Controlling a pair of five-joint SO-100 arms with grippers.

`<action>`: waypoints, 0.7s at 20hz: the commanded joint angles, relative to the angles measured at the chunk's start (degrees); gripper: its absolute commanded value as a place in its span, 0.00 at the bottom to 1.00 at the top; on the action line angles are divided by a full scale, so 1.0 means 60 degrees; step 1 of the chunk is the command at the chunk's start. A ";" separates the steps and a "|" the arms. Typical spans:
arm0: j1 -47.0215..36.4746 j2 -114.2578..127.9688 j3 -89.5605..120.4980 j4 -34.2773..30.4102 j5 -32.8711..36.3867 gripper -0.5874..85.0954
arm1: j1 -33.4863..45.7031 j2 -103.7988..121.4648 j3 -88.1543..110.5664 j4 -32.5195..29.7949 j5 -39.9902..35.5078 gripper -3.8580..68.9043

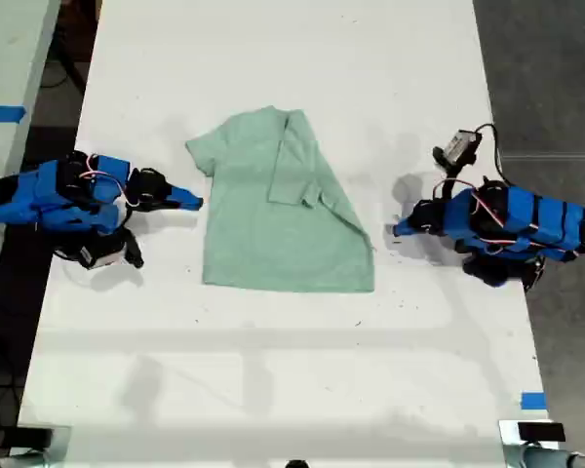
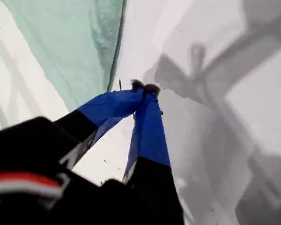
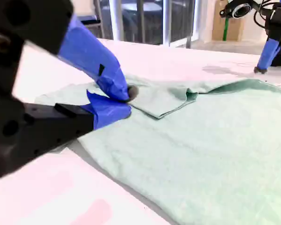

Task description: Fold t shirt

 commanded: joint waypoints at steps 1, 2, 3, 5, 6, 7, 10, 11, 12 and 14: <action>-0.0249 0.0088 -0.0088 0.0396 -0.0425 0.01 | -0.0073 0.0132 0.0161 0.0220 0.0981 0.03; -0.0293 0.0088 -0.0132 0.0381 -0.0557 0.01 | 0.0000 0.0132 0.0161 0.0205 0.0967 0.03; -0.0381 0.0073 -0.0161 0.0352 -0.0557 0.01 | 0.0015 0.0132 0.0161 0.0190 0.0952 0.03; -0.0381 0.0073 -0.0381 0.0410 -0.0762 0.01 | 0.0000 0.0132 0.0161 0.0190 0.0952 0.03; -0.0337 0.0073 -0.0586 0.0322 -0.0791 0.01 | 0.0000 0.0132 0.0161 0.0190 0.0952 0.03; -0.0308 0.0073 -0.0835 0.0249 -0.0908 0.01 | 0.0000 0.0132 0.0161 0.0190 0.0938 0.03; -0.0864 -0.0542 -0.2681 0.0527 0.0073 0.00 | 0.0000 0.0132 0.0161 0.0190 0.0938 0.03; -0.1465 -0.1538 -0.3574 0.1025 0.0615 0.00 | 0.0015 0.0132 0.0161 0.0161 0.0923 0.03; -0.2036 -0.2900 -0.4277 0.1172 0.1274 0.00 | 0.0015 0.0132 0.0161 0.0161 0.0923 0.03; -0.3545 -0.6636 -0.5669 0.1406 0.2358 0.11 | -0.0015 0.0132 0.0161 0.0161 0.0908 0.03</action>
